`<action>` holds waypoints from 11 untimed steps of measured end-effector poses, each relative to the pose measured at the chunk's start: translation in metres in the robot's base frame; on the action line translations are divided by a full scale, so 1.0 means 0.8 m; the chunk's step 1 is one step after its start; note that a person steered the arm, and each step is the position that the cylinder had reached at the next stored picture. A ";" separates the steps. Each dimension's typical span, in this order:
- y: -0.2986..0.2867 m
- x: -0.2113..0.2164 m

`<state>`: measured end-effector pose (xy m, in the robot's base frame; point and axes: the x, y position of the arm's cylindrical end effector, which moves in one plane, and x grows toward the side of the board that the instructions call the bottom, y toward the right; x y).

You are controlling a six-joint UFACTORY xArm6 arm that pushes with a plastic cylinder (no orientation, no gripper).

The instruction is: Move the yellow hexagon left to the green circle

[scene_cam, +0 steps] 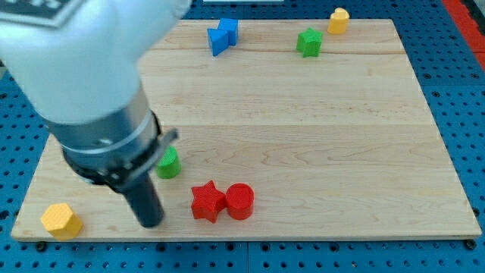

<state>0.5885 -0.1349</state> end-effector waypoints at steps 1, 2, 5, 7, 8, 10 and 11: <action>-0.062 -0.047; -0.123 -0.078; -0.201 0.037; -0.132 0.036; -0.059 0.037; -0.024 0.009; -0.030 0.004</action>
<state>0.5920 -0.1592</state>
